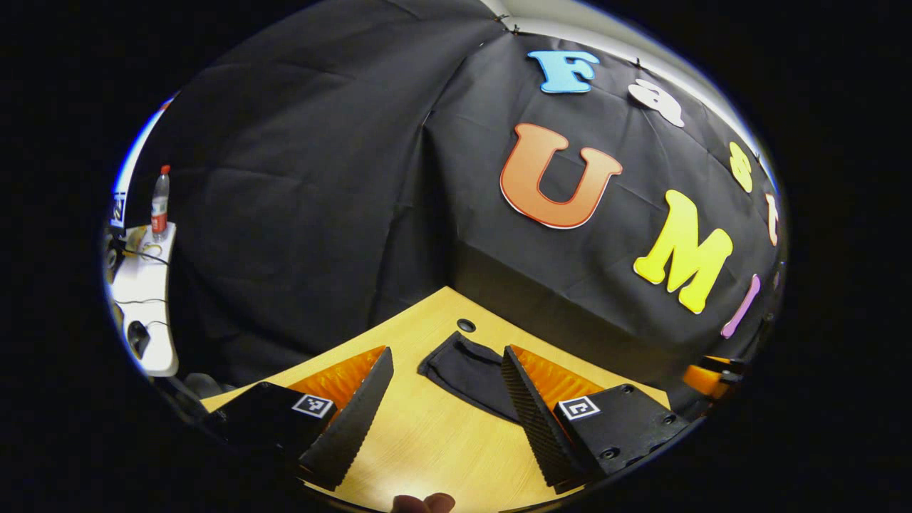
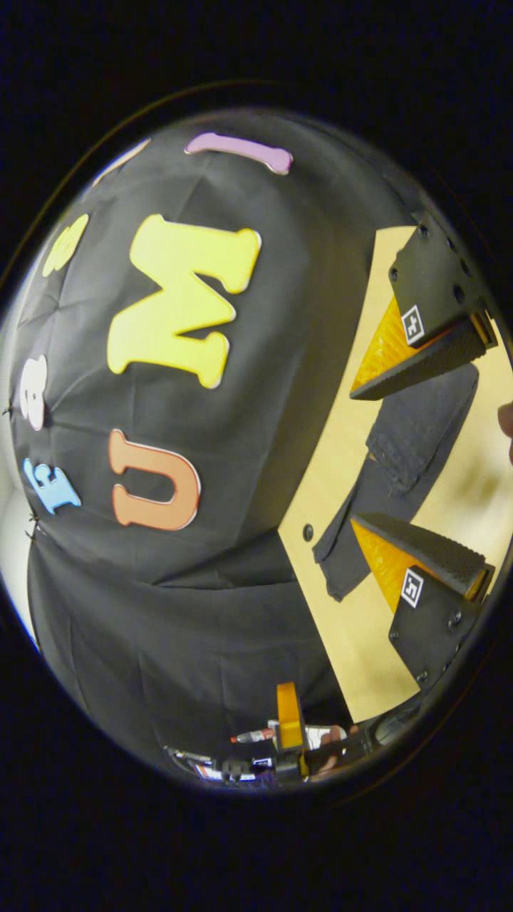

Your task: Grasp the waist and the cuffs of the jeans and fold them to make the two legs overlap; first hold the waist and fold one-third of the jeans toward the cuffs, then hold the cuffs and fold the remaining one-third in the same direction to finish folding.

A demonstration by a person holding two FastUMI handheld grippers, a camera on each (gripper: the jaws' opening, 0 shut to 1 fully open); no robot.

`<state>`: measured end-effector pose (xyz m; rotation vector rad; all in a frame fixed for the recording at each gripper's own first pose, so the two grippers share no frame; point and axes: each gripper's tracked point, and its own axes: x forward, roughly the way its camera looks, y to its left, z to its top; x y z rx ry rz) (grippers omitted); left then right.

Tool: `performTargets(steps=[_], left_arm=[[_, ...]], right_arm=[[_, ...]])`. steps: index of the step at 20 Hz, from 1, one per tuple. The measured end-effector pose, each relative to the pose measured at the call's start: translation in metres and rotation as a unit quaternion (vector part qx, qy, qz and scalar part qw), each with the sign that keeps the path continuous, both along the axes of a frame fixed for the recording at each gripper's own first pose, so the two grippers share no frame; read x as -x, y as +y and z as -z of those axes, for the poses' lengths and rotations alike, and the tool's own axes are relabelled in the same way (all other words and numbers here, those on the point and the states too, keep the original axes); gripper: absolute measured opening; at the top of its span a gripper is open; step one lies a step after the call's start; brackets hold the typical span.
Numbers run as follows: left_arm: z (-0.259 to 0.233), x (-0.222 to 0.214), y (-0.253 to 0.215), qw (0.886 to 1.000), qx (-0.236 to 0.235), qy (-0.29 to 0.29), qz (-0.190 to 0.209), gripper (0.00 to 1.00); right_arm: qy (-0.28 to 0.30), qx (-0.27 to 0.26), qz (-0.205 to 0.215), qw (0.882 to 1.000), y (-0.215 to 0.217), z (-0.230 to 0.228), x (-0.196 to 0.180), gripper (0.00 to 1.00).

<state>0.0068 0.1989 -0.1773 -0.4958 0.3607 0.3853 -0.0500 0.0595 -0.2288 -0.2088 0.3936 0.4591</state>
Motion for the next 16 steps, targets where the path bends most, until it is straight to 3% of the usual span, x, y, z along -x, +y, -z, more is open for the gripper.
performTargets(steps=[3, 5, 9, 13, 16], left_arm=[[0.040, -0.026, -0.007, 0.995, 0.096, 0.002, -0.008, 0.99], [0.077, -0.037, -0.010, 0.986, 0.165, 0.021, -0.023, 0.99], [0.129, -0.062, -0.009, 0.952, 0.298, 0.023, -0.069, 0.99], [0.163, -0.088, 0.015, 0.921, 0.368, -0.003, -0.126, 0.99], [0.185, -0.100, 0.016, 0.898, 0.414, -0.009, -0.147, 0.99]], right_arm=[[0.005, 0.001, 0.021, 1.000, -0.035, -0.021, 0.014, 0.97], [0.026, -0.011, 0.026, 0.999, -0.051, -0.026, 0.022, 0.98], [0.057, -0.017, 0.060, 0.996, -0.087, -0.022, 0.028, 0.97], [0.071, 0.001, 0.083, 0.994, -0.113, -0.014, 0.032, 0.98], [0.092, 0.003, 0.103, 0.990, -0.129, -0.005, 0.029, 0.99]])
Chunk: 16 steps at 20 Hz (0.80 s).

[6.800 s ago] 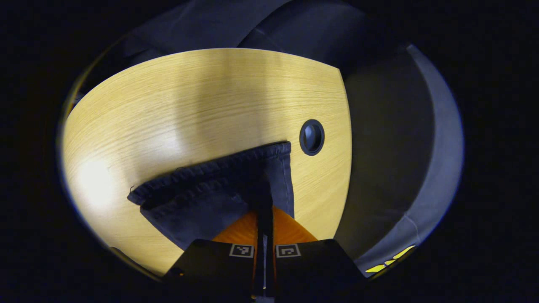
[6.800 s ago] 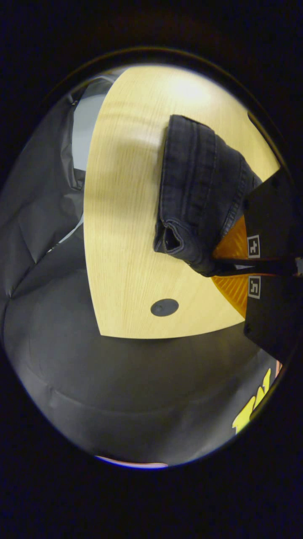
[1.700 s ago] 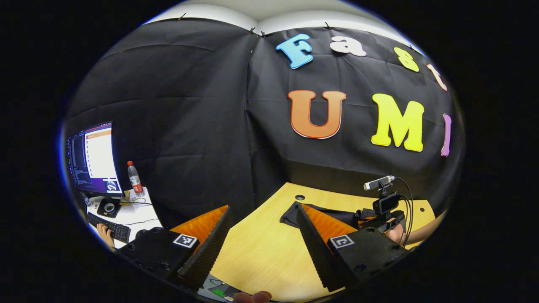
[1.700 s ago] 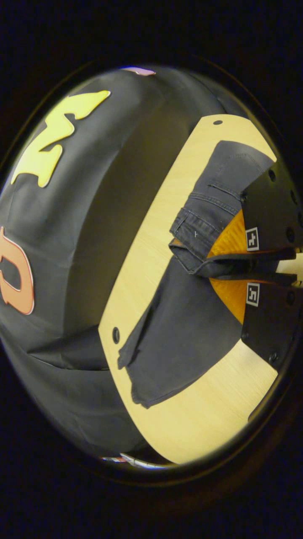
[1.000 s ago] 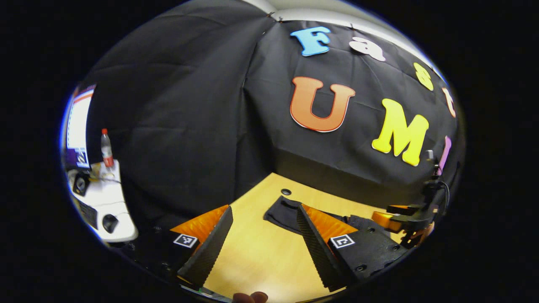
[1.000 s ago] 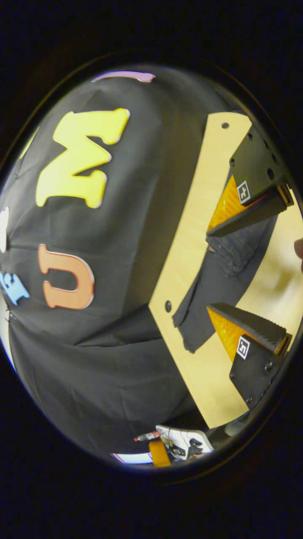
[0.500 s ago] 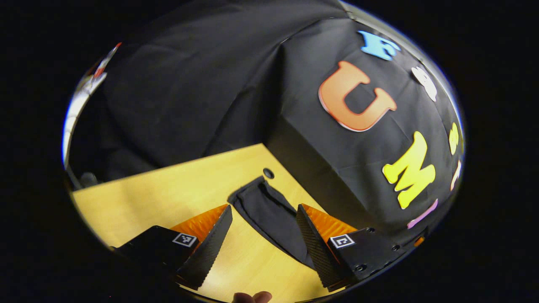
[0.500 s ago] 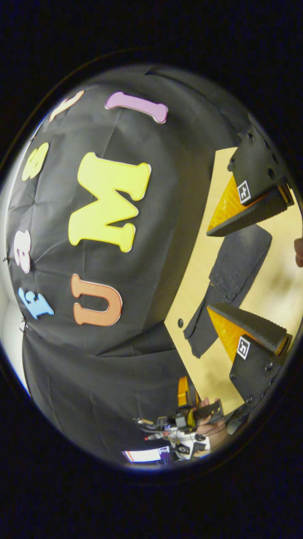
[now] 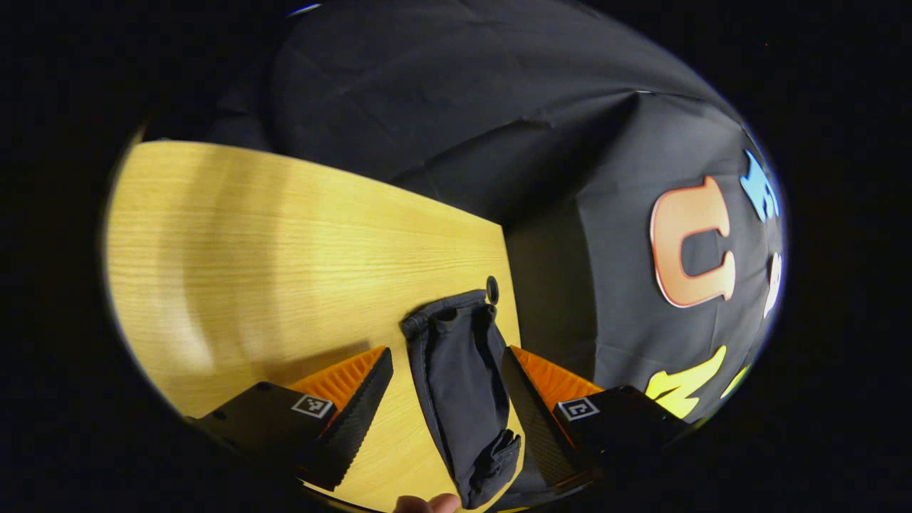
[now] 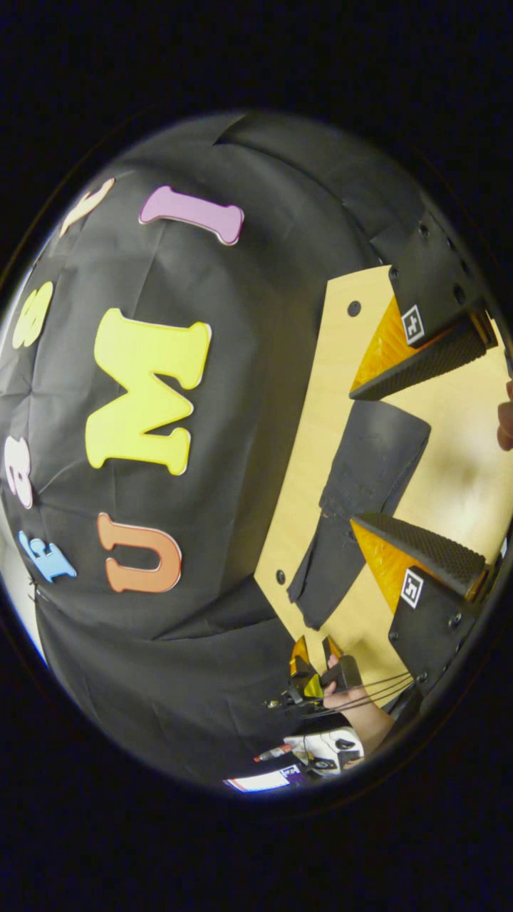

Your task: Grasp the waist and the cuffs of the jeans and fold them to make the two legs overlap; first hold the waist and fold one-third of the jeans toward the cuffs, then hold the cuffs and fold the remaining one-third in the same direction to finish folding.

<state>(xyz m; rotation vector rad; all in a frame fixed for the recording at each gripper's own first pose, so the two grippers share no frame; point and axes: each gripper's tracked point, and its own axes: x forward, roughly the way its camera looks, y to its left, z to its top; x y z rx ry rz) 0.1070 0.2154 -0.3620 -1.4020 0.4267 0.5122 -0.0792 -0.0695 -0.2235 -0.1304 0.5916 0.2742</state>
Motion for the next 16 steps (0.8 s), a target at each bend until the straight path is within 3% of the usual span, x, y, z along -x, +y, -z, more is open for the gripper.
performTargets(steps=[4, 11, 14, 16], left_arm=[[0.012, -0.018, 0.000, 0.999, 0.042, -0.011, -0.011, 0.96], [0.018, -0.046, 0.002, 0.999, 0.022, -0.036, 0.017, 0.95], [0.028, -0.059, 0.002, 0.998, 0.042, -0.041, 0.009, 0.80], [0.032, -0.063, 0.001, 0.997, 0.057, -0.043, 0.001, 0.60]], right_arm=[[0.021, -0.037, 0.043, 0.998, -0.015, -0.001, -0.013, 0.98], [0.074, -0.107, 0.130, 0.983, -0.044, 0.014, -0.017, 0.96], [0.083, -0.117, 0.148, 0.978, -0.050, 0.018, -0.016, 0.99], [0.083, -0.115, 0.148, 0.979, -0.049, 0.017, -0.015, 0.99]])
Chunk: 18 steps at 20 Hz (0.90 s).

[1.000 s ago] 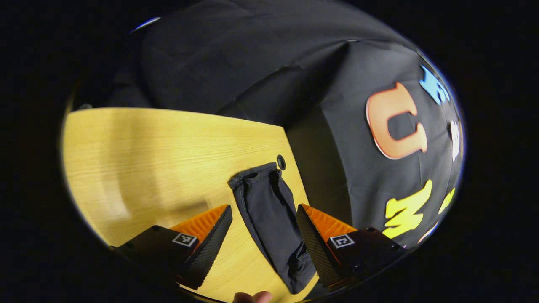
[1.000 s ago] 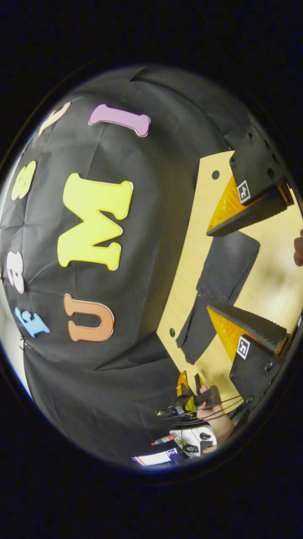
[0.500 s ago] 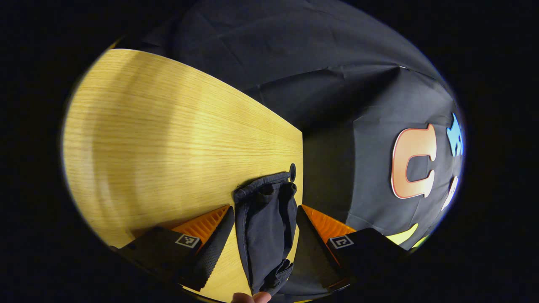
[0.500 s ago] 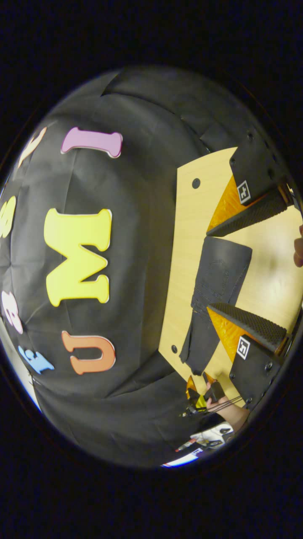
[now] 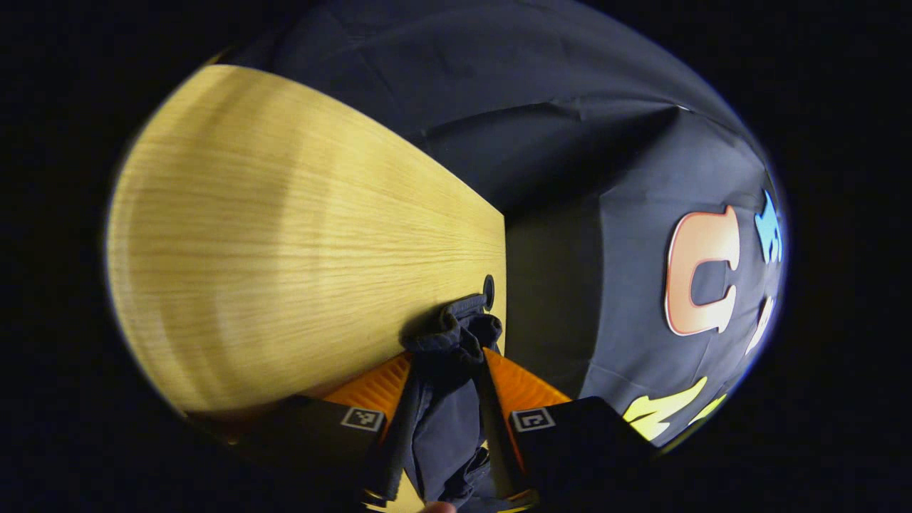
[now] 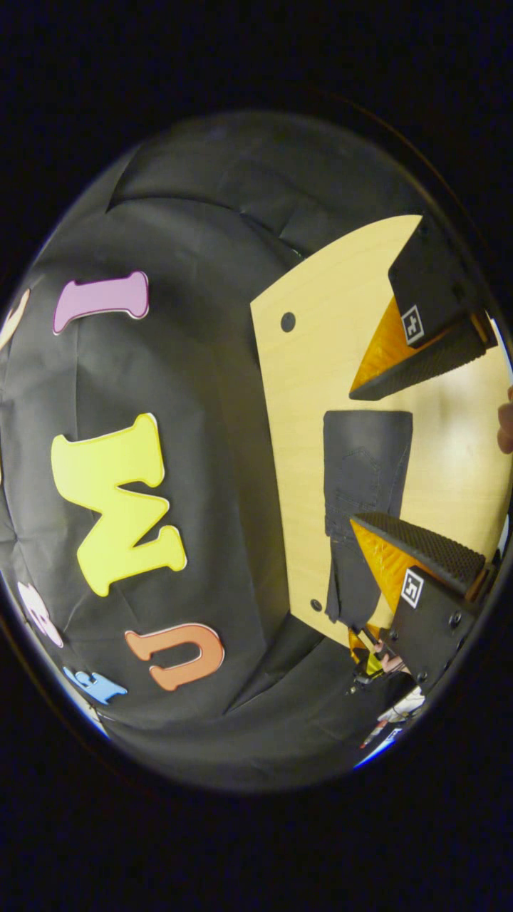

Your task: Grasp the waist and the cuffs of the jeans and fold them to make the two legs overlap; first hold the waist and fold one-third of the jeans toward the cuffs, then hold the cuffs and fold the remaining one-third in the same direction to finish folding.

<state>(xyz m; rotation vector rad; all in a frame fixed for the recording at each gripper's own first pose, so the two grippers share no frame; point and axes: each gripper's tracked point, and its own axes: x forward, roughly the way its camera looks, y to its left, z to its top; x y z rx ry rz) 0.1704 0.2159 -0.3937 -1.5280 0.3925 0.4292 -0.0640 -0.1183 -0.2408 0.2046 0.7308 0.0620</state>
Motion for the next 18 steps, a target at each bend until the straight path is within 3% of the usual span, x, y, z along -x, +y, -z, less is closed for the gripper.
performTargets(steps=[1, 2, 3, 5, 6, 9, 13, 18], left_arm=[[0.001, -0.001, -0.001, 1.000, -0.001, 0.003, 0.002, 0.39], [0.006, -0.001, -0.002, 1.000, -0.008, 0.013, 0.006, 0.43], [0.011, 0.000, -0.004, 1.000, -0.014, 0.022, 0.009, 0.42], [0.005, 0.004, -0.002, 0.999, -0.016, 0.029, 0.007, 0.19], [0.001, 0.006, -0.003, 0.999, -0.019, 0.033, 0.008, 0.21], [-0.025, 0.005, -0.010, 0.998, -0.046, 0.020, 0.027, 0.13], [-0.096, -0.010, -0.032, 0.994, -0.094, -0.022, 0.053, 0.11], [-0.186, -0.029, -0.109, 0.977, -0.158, -0.080, 0.117, 0.11]], right_arm=[[0.000, 0.004, -0.002, 1.000, -0.001, 0.001, 0.001, 0.99], [-0.002, 0.008, -0.005, 1.000, 0.000, 0.000, 0.002, 0.98], [-0.004, 0.010, -0.006, 1.000, 0.000, -0.002, 0.004, 0.99], [-0.012, 0.009, -0.012, 1.000, 0.003, -0.007, 0.015, 0.99], [-0.017, 0.010, -0.014, 1.000, 0.001, -0.009, 0.023, 0.98], [-0.027, 0.017, -0.023, 0.999, 0.000, -0.012, 0.034, 0.98], [-0.049, 0.029, -0.025, 0.998, -0.006, -0.025, 0.050, 0.99], [-0.082, 0.028, -0.021, 0.996, -0.017, -0.039, 0.079, 0.98]])
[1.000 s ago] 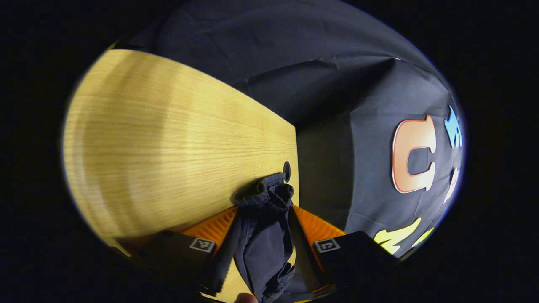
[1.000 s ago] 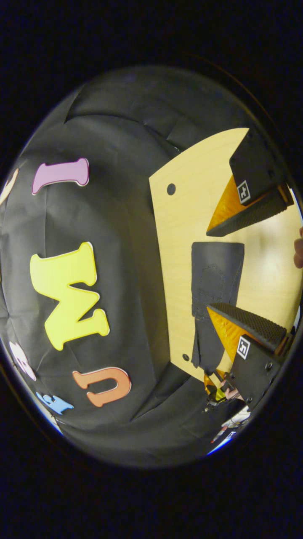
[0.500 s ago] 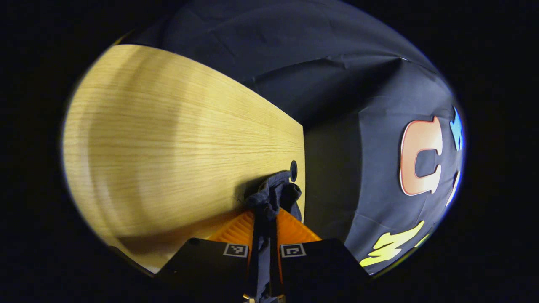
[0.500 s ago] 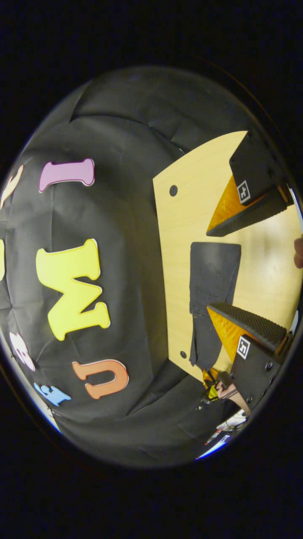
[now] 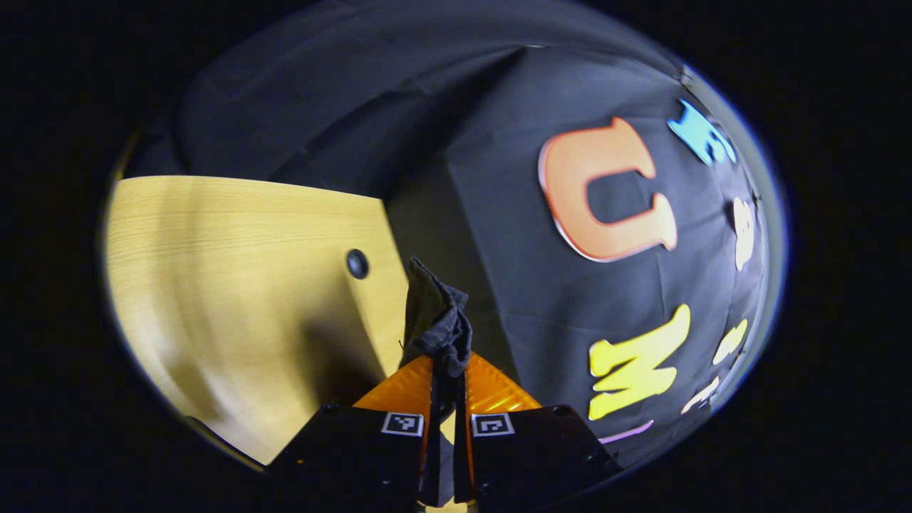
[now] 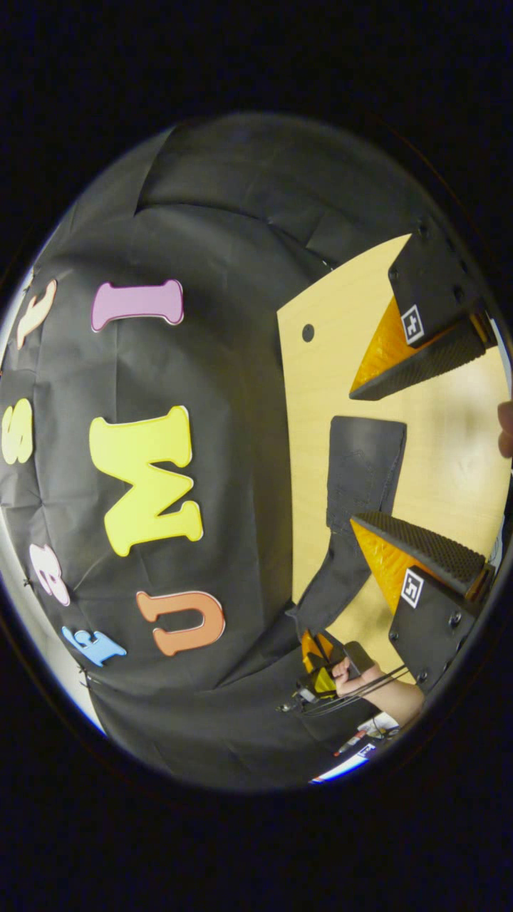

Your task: Grasp the waist and the cuffs of the jeans and fold them to make the two legs overlap; first hold the waist and fold one-third of the jeans toward the cuffs, then hold the cuffs and fold the remaining one-third in the same direction to finish folding.

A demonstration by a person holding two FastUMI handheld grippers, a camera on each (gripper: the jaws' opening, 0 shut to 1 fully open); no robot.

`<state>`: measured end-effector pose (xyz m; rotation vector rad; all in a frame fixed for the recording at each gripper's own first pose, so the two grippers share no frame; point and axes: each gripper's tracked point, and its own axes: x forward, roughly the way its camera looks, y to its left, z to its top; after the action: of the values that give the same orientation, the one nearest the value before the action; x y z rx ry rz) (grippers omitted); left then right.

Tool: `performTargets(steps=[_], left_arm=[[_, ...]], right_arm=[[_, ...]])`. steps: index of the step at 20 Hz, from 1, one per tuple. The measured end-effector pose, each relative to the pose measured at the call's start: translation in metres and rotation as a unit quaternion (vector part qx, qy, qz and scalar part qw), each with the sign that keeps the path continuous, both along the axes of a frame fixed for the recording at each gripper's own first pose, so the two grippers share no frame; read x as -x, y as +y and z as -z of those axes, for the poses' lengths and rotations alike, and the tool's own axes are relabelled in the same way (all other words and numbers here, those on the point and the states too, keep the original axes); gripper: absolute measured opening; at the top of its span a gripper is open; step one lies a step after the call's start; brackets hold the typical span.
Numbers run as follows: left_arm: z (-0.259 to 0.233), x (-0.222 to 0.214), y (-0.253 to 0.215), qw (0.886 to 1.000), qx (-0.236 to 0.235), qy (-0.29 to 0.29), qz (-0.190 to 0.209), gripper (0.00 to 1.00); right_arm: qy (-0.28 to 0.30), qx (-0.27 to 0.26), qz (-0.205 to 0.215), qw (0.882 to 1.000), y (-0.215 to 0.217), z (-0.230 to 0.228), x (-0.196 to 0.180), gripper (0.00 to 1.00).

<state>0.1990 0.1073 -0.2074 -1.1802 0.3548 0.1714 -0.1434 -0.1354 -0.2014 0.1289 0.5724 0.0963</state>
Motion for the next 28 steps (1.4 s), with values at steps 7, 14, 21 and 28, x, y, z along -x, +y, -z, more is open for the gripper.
performTargets(steps=[7, 14, 21, 28], left_arm=[[-0.041, -0.016, -0.136, 0.980, -0.160, -0.027, 0.115, 0.11], [0.009, -0.007, -0.293, 0.920, -0.307, -0.036, 0.241, 0.10], [0.102, -0.006, -0.357, 0.878, -0.372, 0.008, 0.302, 0.11], [0.158, 0.007, -0.378, 0.871, -0.367, 0.058, 0.323, 0.18]], right_arm=[[-0.115, 0.087, 0.020, 0.989, -0.032, -0.061, 0.046, 0.98], [-0.114, 0.153, 0.017, 0.981, -0.050, -0.054, 0.088, 0.98], [-0.073, 0.138, 0.051, 0.986, -0.094, -0.029, 0.091, 0.99], [-0.048, 0.114, 0.069, 0.990, -0.119, -0.010, 0.082, 0.98]])
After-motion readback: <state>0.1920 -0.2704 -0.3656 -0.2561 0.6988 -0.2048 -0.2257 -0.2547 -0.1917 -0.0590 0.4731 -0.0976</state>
